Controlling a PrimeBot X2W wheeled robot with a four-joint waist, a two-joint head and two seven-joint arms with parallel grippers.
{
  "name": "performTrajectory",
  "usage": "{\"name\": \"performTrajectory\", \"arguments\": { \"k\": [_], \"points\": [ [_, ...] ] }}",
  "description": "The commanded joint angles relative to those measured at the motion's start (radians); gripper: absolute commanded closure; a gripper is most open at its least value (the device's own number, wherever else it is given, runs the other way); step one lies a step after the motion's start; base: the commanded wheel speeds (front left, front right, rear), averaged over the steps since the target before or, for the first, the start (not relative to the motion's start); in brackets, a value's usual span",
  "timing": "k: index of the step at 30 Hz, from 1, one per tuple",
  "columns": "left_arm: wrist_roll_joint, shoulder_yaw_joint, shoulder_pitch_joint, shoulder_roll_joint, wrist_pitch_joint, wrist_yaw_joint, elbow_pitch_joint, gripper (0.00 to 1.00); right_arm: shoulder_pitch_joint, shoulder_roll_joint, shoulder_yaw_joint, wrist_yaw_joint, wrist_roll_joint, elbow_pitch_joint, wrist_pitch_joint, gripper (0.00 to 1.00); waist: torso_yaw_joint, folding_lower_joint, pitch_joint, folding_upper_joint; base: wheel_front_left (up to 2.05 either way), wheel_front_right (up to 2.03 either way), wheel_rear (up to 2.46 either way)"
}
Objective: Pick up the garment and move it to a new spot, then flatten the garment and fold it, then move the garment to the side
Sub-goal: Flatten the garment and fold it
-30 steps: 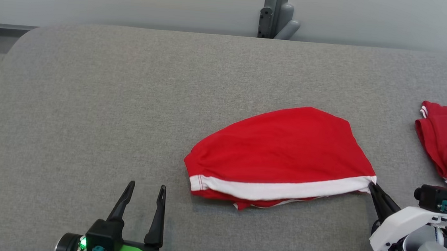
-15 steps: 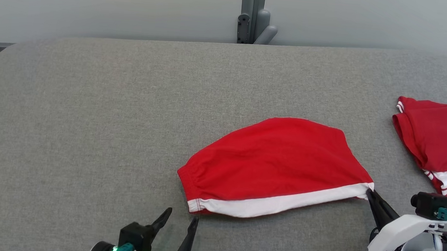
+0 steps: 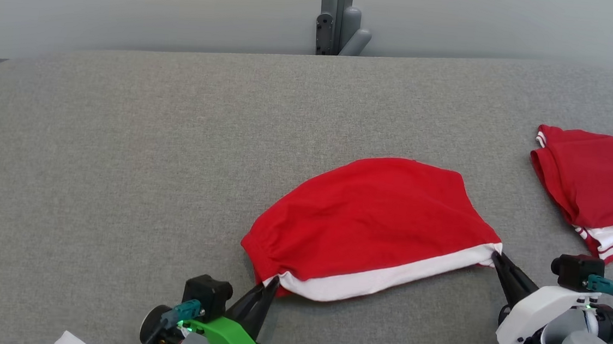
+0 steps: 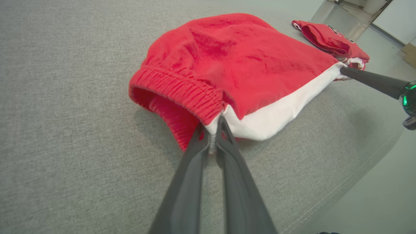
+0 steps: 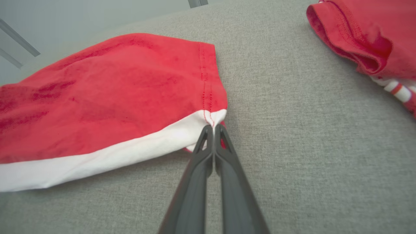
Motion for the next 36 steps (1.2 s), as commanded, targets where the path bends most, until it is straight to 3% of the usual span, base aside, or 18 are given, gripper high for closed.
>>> {"name": "performTrajectory", "arguments": {
  "k": [1, 8, 13, 20, 30, 36],
  "points": [
    [-0.046, -0.001, -0.012, 0.015, 0.007, -0.002, -0.015, 1.00, -0.018, -0.007, -0.006, -0.001, -0.003, -0.007, -0.003, 1.00, -0.007, 0.0000, -0.014, 0.0000, 0.00, 0.00, 0.00],
    [-0.276, -0.016, -0.075, 0.083, 0.117, -0.003, -0.161, 1.00, -0.054, -0.043, -0.050, -0.001, 0.054, -0.084, -0.003, 1.00, -0.009, 0.0000, -0.076, 0.0000, 0.00, 0.00, 0.00],
    [-0.425, 0.022, -0.206, 0.151, 0.218, -0.003, -0.269, 1.00, -0.155, -0.120, -0.009, -0.001, 0.093, -0.150, 0.017, 1.00, -0.016, 0.0000, -0.109, 0.0000, 0.00, 0.00, 0.00],
    [-0.606, 0.092, -0.414, 0.182, 0.346, -0.003, -0.310, 1.00, -0.328, -0.226, -0.006, -0.001, 0.159, -0.240, 0.068, 1.00, -0.032, 0.0000, -0.147, 0.0000, 0.00, 0.00, 0.00],
    [-0.694, 0.113, -0.627, 0.191, 0.457, -0.003, -0.271, 1.00, -0.466, -0.323, -0.036, -0.001, 0.215, -0.318, 0.111, 1.00, -0.052, 0.0000, -0.171, 0.0000, 0.00, 0.00, 0.00],
    [-0.667, 0.093, -0.709, 0.205, 0.479, -0.003, -0.172, 1.00, -0.528, -0.254, 0.008, -0.001, 0.239, -0.304, 0.149, 1.00, -0.091, 0.0000, -0.138, 0.0000, 0.00, 0.00, 0.00]
  ]
}}
